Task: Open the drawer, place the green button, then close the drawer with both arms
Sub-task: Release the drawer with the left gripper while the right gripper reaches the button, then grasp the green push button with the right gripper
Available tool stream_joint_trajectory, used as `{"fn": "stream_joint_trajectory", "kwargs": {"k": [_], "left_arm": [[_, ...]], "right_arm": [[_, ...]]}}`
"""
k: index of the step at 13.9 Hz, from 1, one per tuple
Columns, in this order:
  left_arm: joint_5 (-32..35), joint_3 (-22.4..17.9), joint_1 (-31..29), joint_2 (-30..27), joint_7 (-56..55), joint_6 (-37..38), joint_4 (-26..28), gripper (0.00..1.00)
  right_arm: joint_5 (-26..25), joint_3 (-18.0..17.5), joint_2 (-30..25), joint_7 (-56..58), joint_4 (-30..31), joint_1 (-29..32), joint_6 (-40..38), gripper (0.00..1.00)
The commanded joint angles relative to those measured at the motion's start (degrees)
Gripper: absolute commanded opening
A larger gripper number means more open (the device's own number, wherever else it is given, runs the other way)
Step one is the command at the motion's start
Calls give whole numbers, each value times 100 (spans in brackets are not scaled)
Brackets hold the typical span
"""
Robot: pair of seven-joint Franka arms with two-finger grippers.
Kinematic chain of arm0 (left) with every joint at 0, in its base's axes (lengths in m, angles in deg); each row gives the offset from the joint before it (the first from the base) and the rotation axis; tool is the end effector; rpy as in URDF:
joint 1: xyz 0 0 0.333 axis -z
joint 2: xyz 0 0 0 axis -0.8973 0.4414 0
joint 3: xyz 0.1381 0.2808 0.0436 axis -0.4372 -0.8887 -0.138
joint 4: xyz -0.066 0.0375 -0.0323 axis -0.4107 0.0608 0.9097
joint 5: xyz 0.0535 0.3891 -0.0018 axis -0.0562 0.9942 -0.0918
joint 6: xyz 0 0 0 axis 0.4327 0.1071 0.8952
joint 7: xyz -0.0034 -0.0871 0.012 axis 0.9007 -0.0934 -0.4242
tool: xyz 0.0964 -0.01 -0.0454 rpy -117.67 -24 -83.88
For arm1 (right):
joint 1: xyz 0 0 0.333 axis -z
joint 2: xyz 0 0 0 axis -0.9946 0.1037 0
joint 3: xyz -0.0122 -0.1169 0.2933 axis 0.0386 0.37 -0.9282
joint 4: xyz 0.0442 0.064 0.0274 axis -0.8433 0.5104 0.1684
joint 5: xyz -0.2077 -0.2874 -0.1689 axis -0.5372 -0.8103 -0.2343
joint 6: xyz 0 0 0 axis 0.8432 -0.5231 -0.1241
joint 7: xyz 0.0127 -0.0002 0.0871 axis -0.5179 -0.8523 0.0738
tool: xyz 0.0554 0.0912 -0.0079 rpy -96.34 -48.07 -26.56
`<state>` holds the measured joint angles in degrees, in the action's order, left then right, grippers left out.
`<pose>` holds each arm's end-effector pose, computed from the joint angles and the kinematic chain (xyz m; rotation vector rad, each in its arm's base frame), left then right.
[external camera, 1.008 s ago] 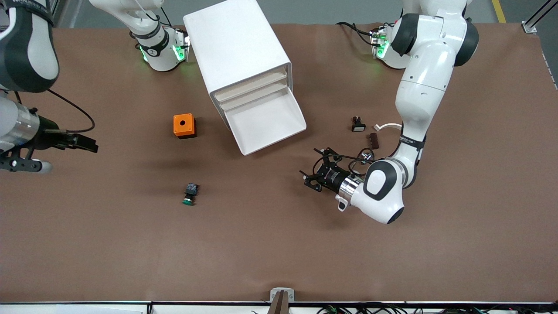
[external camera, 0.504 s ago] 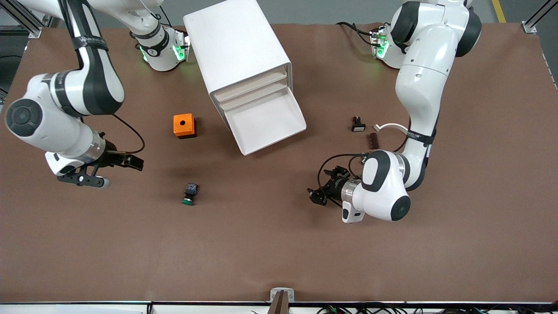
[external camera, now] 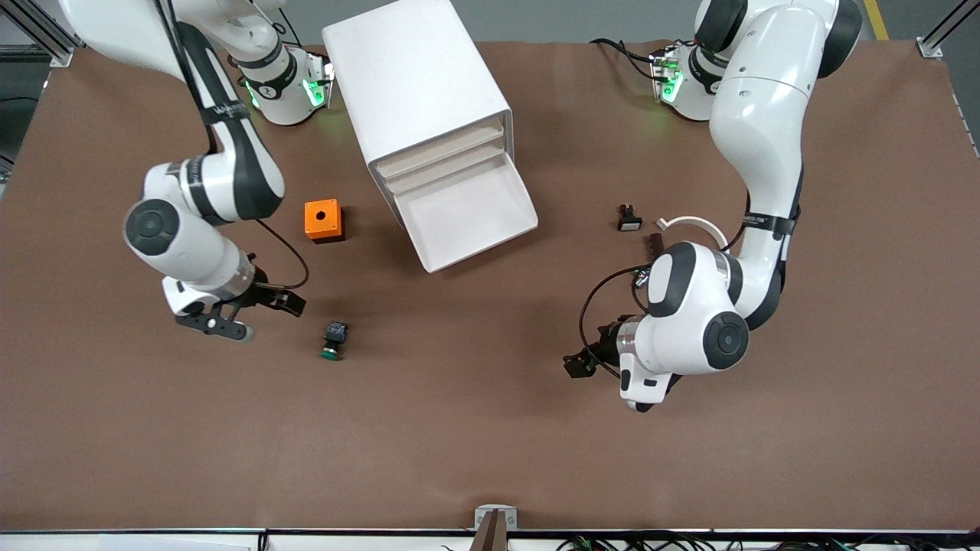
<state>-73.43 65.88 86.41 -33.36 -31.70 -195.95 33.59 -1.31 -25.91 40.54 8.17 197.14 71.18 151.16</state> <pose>0.6955 -0.3098 0.2894 2.7018 0.9042 -0.3580 0.5983 0.1266 0.3070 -3.0939 0.4188 -0.0324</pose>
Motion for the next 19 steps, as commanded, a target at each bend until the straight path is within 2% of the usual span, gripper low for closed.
{"fn": "stream_joint_trajectory", "kwargs": {"k": [1, 6, 11, 14, 19], "left_arm": [[411, -93, 174, -98, -14, -239, 146, 100], [1078, -75, 332, -107, -356, -283, 163, 100], [1237, -93, 411, -204, -752, -266, 207, 100], [1922, -58, 578, -239, -1191, -248, 207, 100], [1880, -14, 569, -239, -1227, -240, 225, 100]], "right_arm": [[43, 23, 326, -326, -12, -181, 421, 100], [34, 32, 774, -493, -21, -383, 1098, 100], [16, 49, 1170, -932, -21, -638, 1609, 100], [8, 58, 1329, -951, -29, -638, 1767, 100], [-27, 93, 1548, -1012, -205, -603, 1767, 97]]}}
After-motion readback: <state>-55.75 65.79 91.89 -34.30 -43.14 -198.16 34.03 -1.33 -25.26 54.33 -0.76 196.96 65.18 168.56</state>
